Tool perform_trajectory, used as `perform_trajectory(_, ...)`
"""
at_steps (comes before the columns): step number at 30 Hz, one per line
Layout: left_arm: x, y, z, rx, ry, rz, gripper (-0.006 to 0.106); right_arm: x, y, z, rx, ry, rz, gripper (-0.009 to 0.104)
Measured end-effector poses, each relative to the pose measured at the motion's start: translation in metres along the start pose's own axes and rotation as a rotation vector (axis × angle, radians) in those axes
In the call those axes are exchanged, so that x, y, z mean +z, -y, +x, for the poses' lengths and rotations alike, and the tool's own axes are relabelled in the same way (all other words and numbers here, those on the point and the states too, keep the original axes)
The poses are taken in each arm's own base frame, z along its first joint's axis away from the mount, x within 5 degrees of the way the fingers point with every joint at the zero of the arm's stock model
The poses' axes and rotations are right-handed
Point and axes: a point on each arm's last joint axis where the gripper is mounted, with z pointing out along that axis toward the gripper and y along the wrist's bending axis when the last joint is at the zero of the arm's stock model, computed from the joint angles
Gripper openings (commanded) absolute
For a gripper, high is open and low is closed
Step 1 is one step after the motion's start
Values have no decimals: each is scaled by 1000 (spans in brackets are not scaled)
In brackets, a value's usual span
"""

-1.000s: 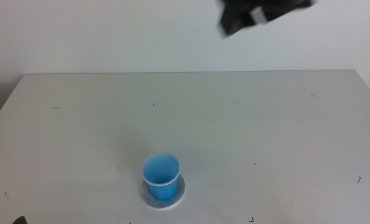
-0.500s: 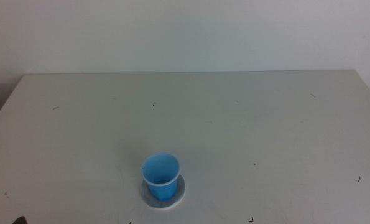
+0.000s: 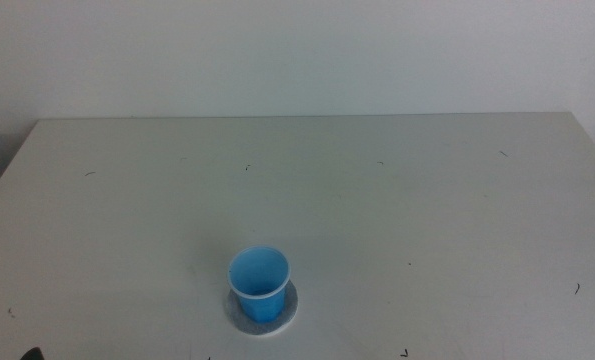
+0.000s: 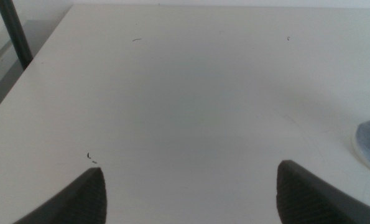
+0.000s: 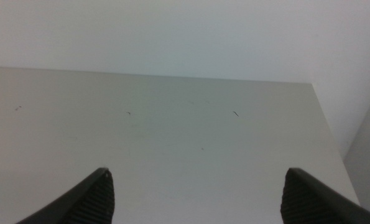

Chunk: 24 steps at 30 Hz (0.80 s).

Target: Place an empty cup on a cup mat.

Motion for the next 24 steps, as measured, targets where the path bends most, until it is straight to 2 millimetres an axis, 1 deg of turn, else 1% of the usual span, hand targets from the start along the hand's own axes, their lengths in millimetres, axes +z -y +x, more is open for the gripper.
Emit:
perform_trajectory(1,0,0,0,0,0,0,105,-2,0,11,-1,28,-6,84)
perform_trajectory(5,0,0,0,0,0,0,105,-7,1,45,4,134,-29,84)
perform_trajectory(8,0,0,0,0,0,0,105,-10,1,61,13,200,-43,84)
perform_trajectory(16,0,0,0,0,0,0,105,-8,3,112,18,216,-49,83)
perform_trajectory(19,0,0,0,0,0,0,105,-7,3,124,19,226,-49,83)
perform_trajectory(21,0,0,0,0,0,0,105,-8,4,129,19,239,-50,83)
perform_trajectory(24,0,0,0,0,0,0,105,-8,4,130,20,244,-48,83)
